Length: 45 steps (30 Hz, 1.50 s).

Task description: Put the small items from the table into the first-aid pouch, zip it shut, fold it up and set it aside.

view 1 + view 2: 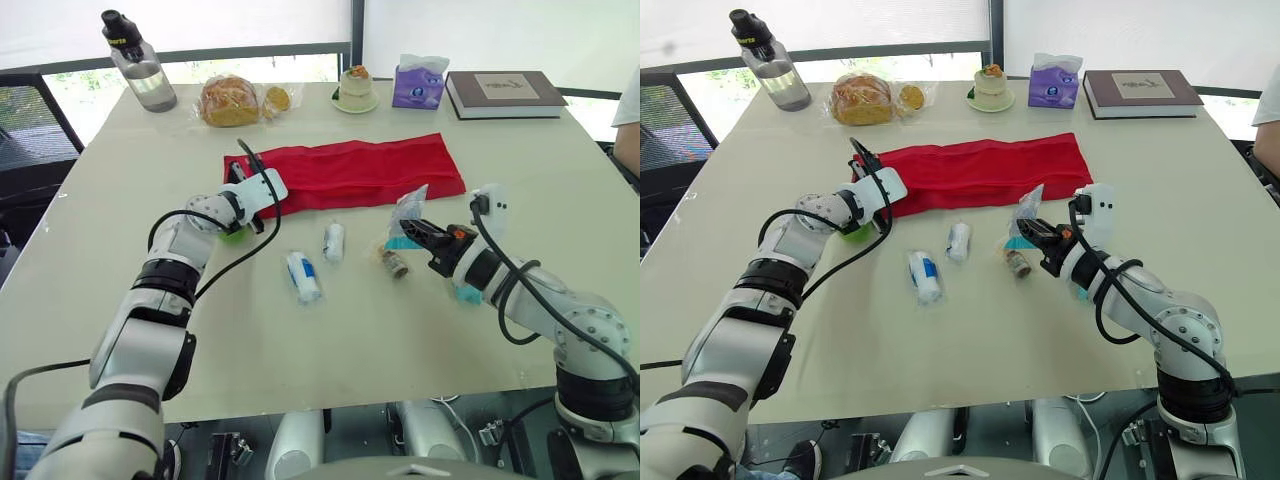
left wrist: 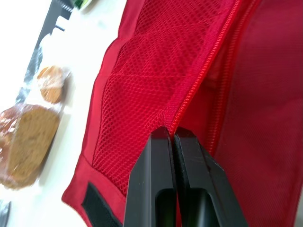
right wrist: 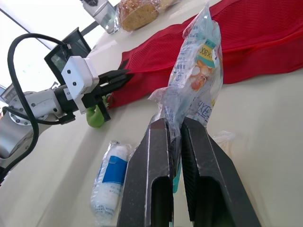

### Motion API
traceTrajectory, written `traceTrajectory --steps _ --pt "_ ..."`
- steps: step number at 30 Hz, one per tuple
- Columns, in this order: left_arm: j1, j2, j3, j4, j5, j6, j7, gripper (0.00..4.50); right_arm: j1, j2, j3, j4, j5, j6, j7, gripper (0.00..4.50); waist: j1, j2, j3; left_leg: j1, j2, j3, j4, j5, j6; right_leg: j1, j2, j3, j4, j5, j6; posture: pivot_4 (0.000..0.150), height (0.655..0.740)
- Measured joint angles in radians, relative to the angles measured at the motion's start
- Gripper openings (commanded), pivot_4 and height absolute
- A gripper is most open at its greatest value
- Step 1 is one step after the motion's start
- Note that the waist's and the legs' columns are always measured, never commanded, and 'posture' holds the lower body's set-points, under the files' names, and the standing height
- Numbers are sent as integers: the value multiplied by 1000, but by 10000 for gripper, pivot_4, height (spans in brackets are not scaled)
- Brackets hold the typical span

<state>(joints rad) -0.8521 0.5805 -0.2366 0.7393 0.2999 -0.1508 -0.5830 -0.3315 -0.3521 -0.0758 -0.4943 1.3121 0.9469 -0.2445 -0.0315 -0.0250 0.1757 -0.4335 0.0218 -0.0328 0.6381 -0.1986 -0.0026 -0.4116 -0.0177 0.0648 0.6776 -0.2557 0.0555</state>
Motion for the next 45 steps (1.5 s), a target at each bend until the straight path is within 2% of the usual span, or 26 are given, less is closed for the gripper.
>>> traceTrajectory --steps 5,10,19,21,22,23,26,31,36,39,42,45 --pt "14 -109 -24 -110 -20 47 -67 447 -1 21 4 12 -11 -10 9 0 -4 0 0 0 0 0 1 0 0 0 0 0 0 0 0 1500 7400" --pt "5 -167 -50 -115 -20 58 -95 447 0 63 4 56 -19 -19 20 0 -11 0 0 1 1 -1 0 0 0 0 2 0 1 0 0 1500 7400" --pt "-119 -238 -89 45 -18 -8 -167 447 -56 144 21 211 -129 -59 92 0 -9 0 0 0 -1 0 1 0 0 0 1 0 1 0 0 1500 7400" --pt "-120 -243 -91 67 -19 -12 -191 6394 -73 156 21 231 -154 -65 111 0 -10 0 0 0 0 0 1 0 0 0 1 0 1 0 0 1500 7400" --pt "-121 -239 -91 78 -19 -14 -201 13691 -79 166 22 253 -178 -72 126 0 -11 0 0 1 0 0 0 0 0 0 2 0 1 0 0 1500 7400" --pt "-121 -239 -91 78 -19 -14 -201 14624 -79 166 22 254 -179 -73 127 0 -11 0 0 0 0 -1 0 0 0 0 2 0 1 0 0 1500 7400" --pt "-113 -208 -92 62 17 -36 -127 24858 -83 186 22 263 -209 -79 146 0 -13 0 0 1 0 0 1 0 0 0 2 1 1 0 0 1500 7400" --pt "44 -163 -81 -124 72 8 23 24858 -67 195 17 262 -232 -79 159 0 -10 0 0 1 0 0 0 0 0 0 1 0 1 0 0 1500 7400" --pt "101 -170 -79 -237 102 97 69 24858 -64 193 8 261 -234 -72 163 0 -8 0 0 1 0 0 2 0 0 0 1 0 2 0 0 1500 7400" --pt "102 -182 -81 -243 127 140 115 16927 -64 185 -5 261 -234 -55 168 0 -8 0 0 1 0 0 2 0 0 0 1 0 2 0 0 1500 7400" --pt "100 -193 -77 -228 132 165 142 2277 -64 179 -21 260 -234 -49 170 0 -10 0 0 1 0 -1 2 0 0 0 1 0 2 0 0 1500 7400" --pt "90 -198 -77 -220 128 168 145 1010 -64 179 -21 260 -235 -41 170 0 -9 1 0 1 0 -1 2 0 0 0 1 0 2 0 0 1500 7400"
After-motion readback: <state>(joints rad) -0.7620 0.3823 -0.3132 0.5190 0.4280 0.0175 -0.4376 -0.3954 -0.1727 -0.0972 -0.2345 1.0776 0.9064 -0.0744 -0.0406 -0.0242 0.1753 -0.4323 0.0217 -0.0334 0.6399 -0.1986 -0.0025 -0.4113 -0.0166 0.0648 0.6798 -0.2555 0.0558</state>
